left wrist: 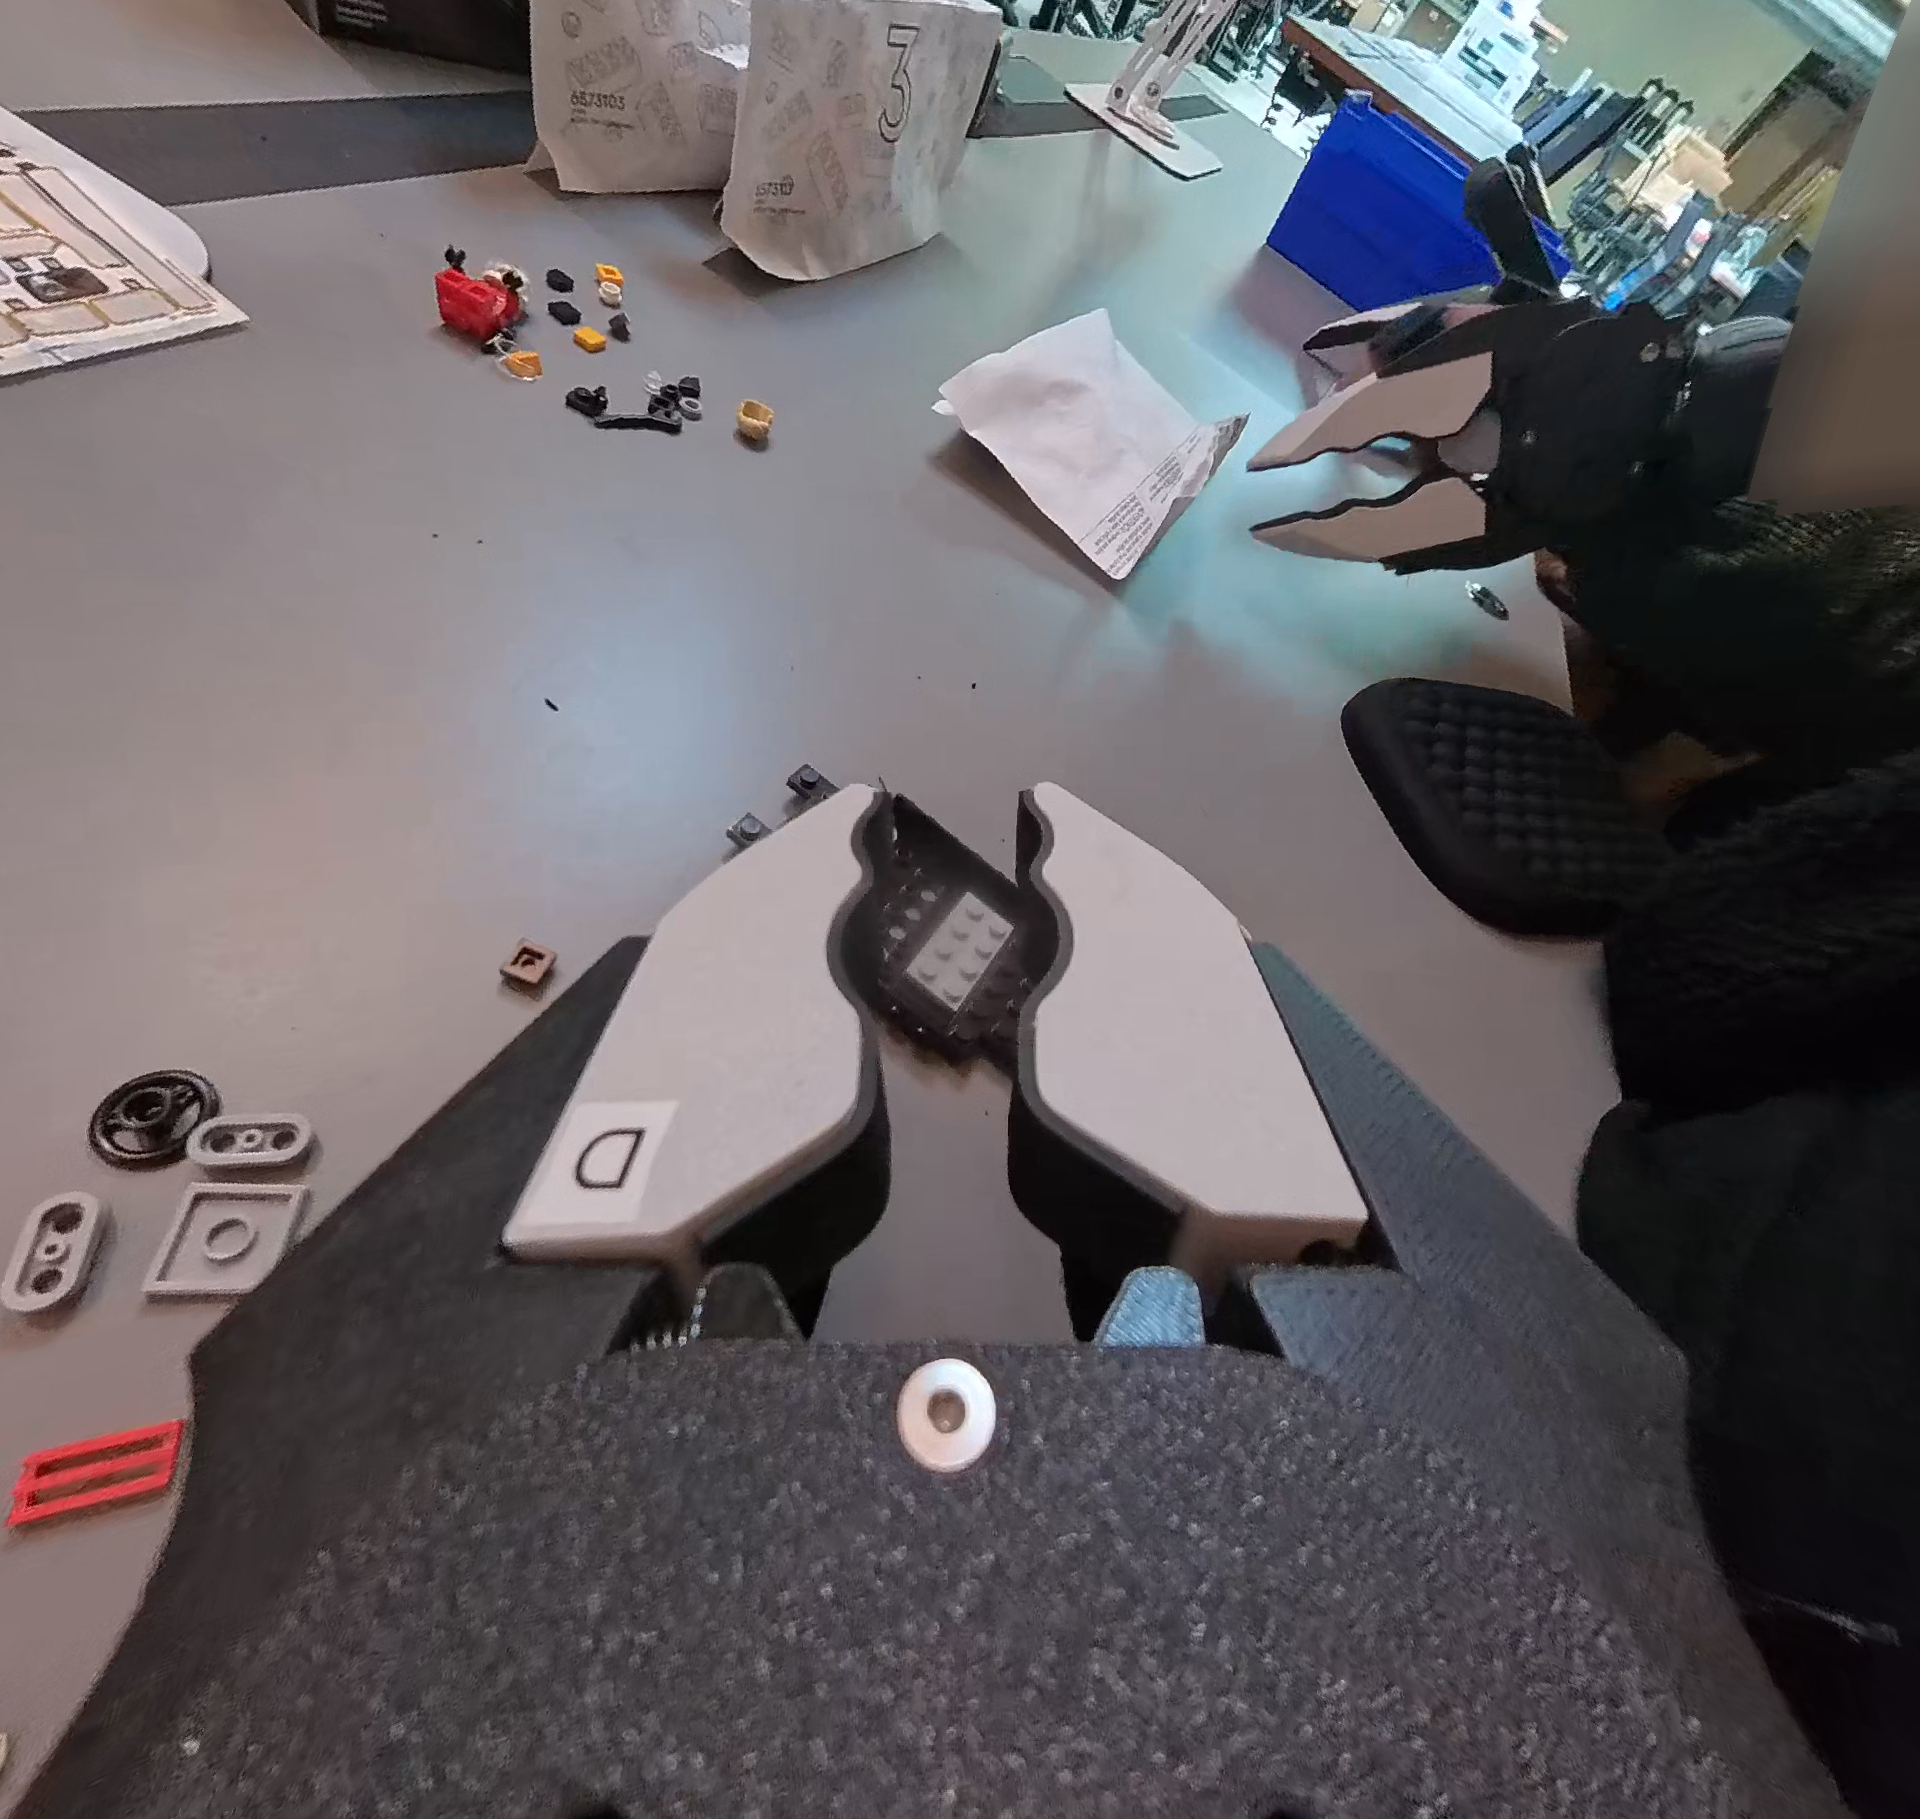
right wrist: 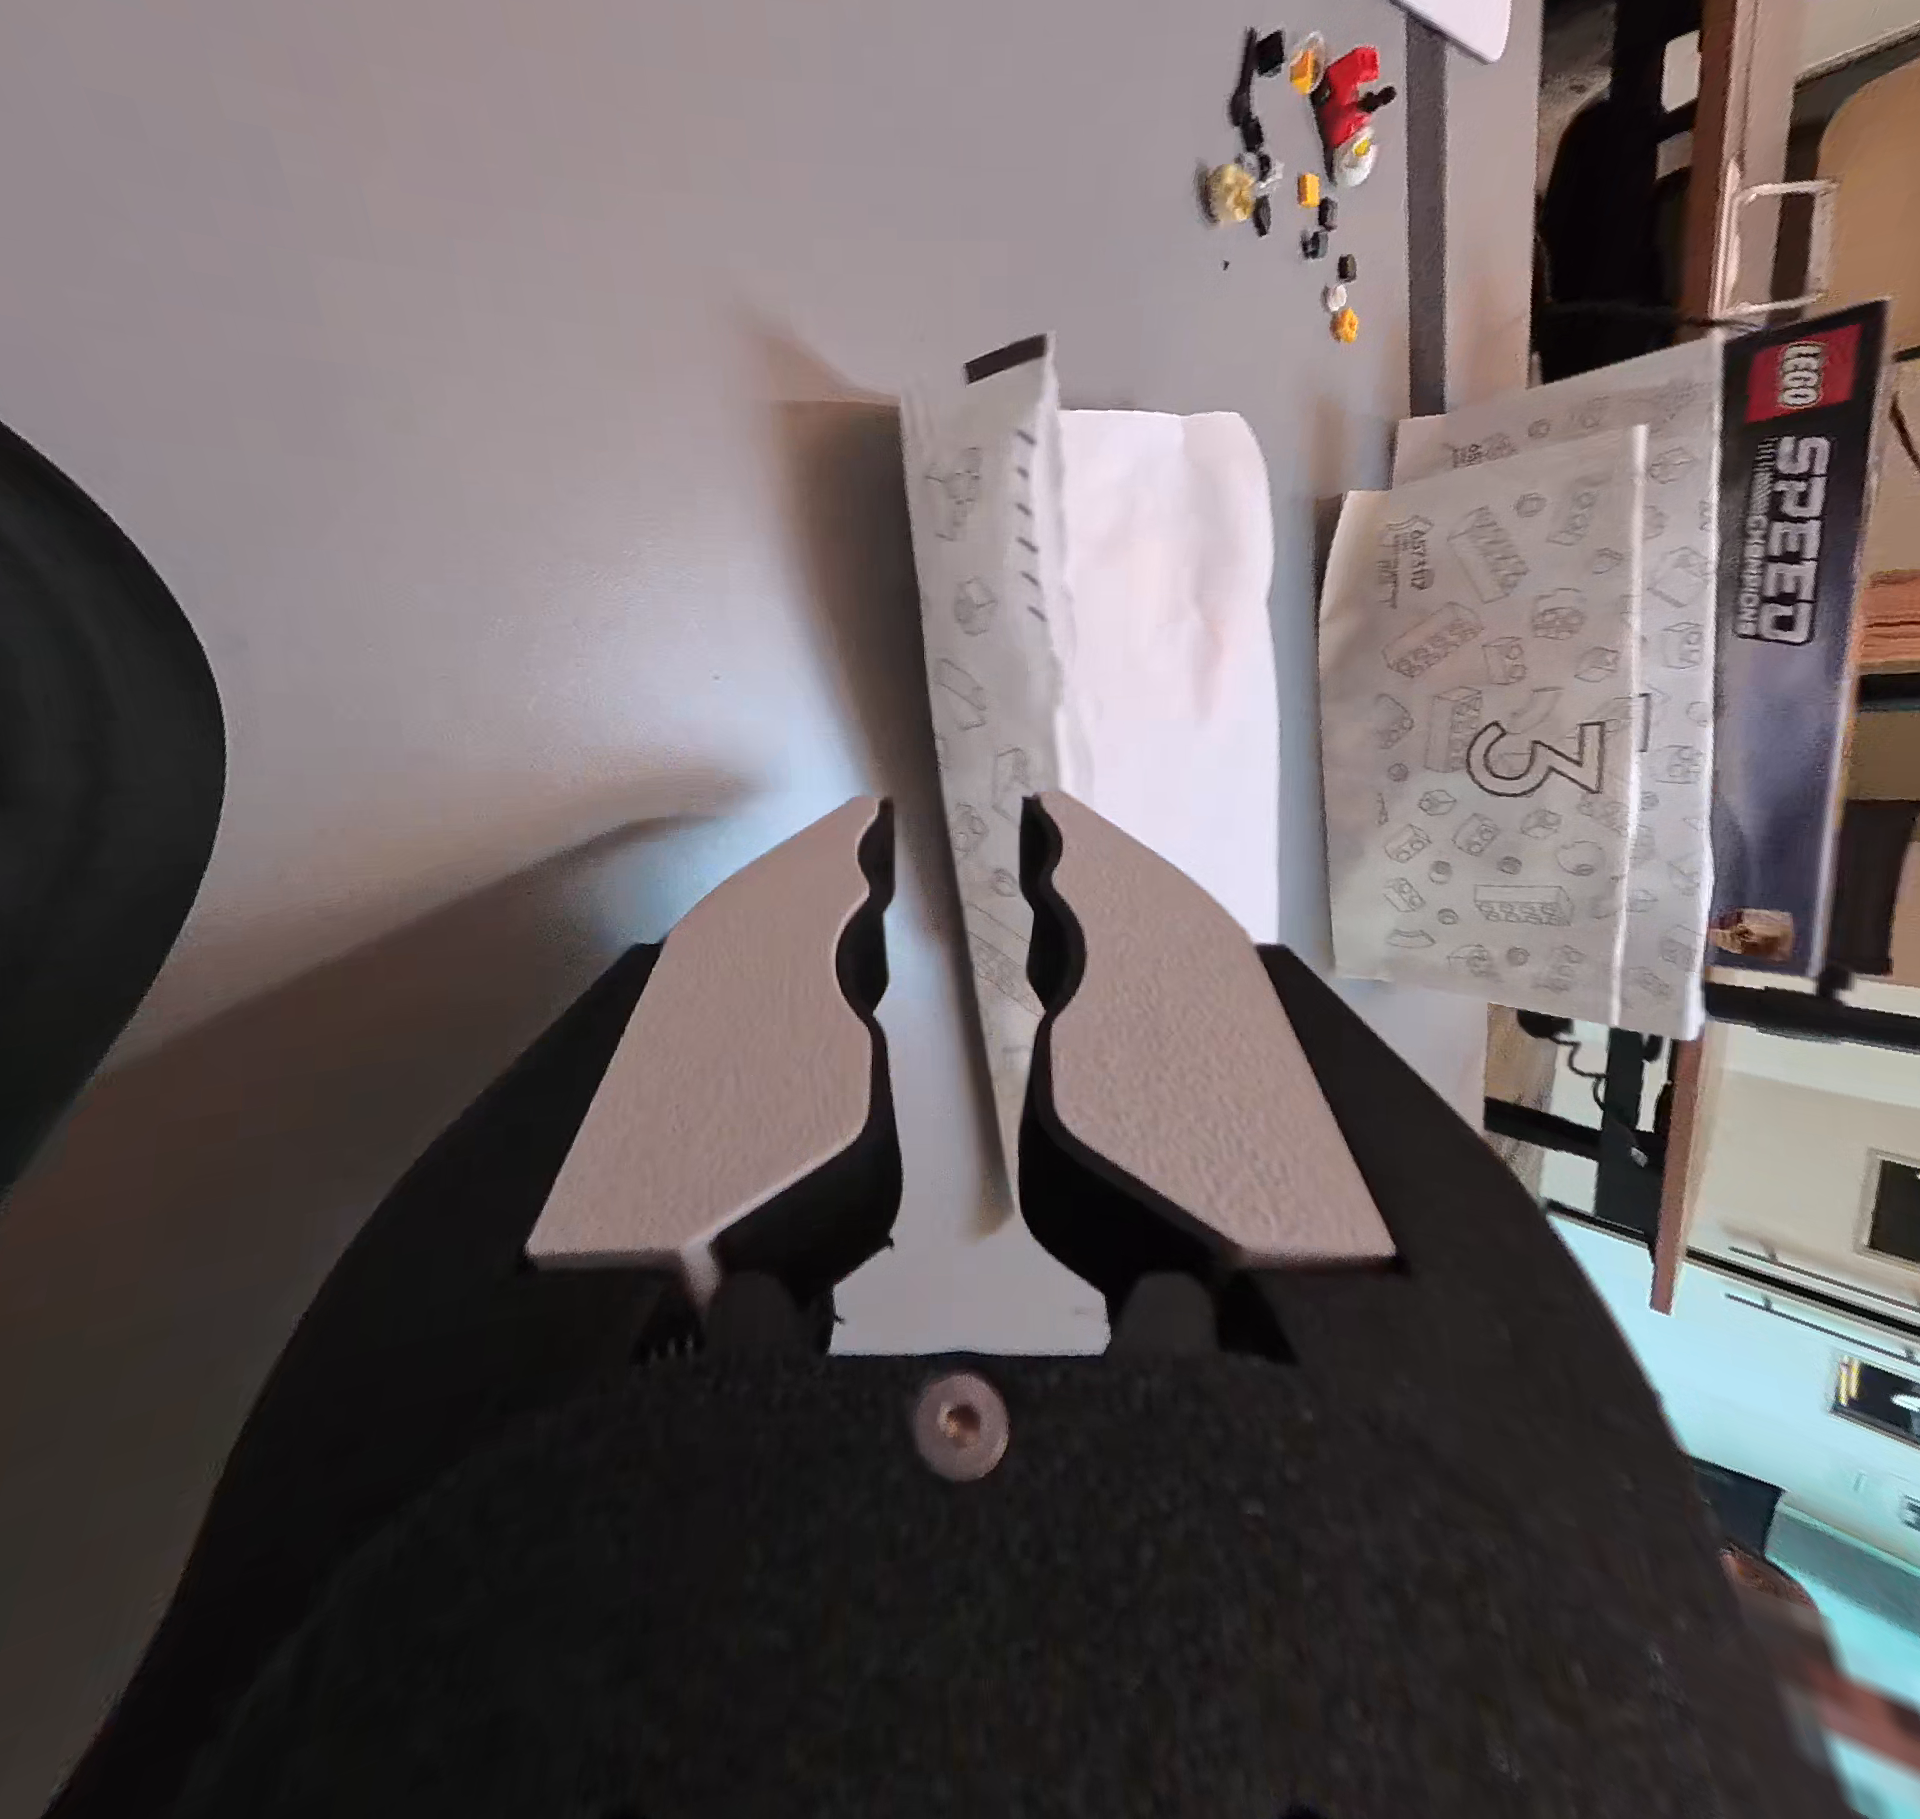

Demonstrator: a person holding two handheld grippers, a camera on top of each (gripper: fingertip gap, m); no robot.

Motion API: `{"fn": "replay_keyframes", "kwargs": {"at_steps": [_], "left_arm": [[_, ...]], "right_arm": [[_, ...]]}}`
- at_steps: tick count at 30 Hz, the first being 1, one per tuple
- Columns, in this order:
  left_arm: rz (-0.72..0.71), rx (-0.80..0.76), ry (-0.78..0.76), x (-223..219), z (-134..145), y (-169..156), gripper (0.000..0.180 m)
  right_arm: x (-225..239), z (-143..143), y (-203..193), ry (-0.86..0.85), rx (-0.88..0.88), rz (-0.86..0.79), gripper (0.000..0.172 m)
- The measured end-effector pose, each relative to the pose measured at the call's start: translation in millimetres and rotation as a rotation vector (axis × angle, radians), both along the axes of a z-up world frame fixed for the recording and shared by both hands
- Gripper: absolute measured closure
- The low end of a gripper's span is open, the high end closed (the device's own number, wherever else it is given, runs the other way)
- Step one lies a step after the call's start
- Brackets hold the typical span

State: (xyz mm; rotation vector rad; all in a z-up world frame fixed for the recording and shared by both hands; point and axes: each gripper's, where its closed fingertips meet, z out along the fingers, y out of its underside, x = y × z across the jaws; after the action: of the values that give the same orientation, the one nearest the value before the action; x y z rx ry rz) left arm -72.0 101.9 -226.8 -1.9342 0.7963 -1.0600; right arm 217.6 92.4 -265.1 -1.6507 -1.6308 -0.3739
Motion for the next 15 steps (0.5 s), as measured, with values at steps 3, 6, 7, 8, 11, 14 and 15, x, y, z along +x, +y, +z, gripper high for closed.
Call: {"fn": "replay_keyframes", "kwargs": {"at_steps": [3, 6, 7, 8, 11, 14, 15], "left_arm": [[-0.003, 0.005, 0.008, 1, -1, -1, 0.159], [0.001, 0.006, 0.012, 1, -2, -1, 0.159], [0.002, 0.006, 0.013, 0, -2, -1, 0.159], [0.003, 0.006, 0.012, 0, -2, -1, 0.159], [0.005, 0.003, 0.007, -1, -1, -1, 0.159], [0.000, -0.002, 0.008, -1, -2, -1, 0.159], [-0.002, -0.004, 0.008, -1, -2, -1, 0.159]], "right_arm": [[2, -10, 12, -0.009, 0.042, -0.038, 0.147], [2, -13, 25, -0.026, 0.047, -0.041, 0.145], [2, -16, 28, -0.037, 0.032, -0.042, 0.143], [3, -19, 32, -0.047, 0.019, -0.043, 0.142], [1, -24, 40, -0.061, -0.010, -0.033, 0.153], [2, -28, 45, -0.060, -0.058, -0.043, 0.162], [2, -28, 47, -0.058, -0.068, -0.047, 0.164]]}}
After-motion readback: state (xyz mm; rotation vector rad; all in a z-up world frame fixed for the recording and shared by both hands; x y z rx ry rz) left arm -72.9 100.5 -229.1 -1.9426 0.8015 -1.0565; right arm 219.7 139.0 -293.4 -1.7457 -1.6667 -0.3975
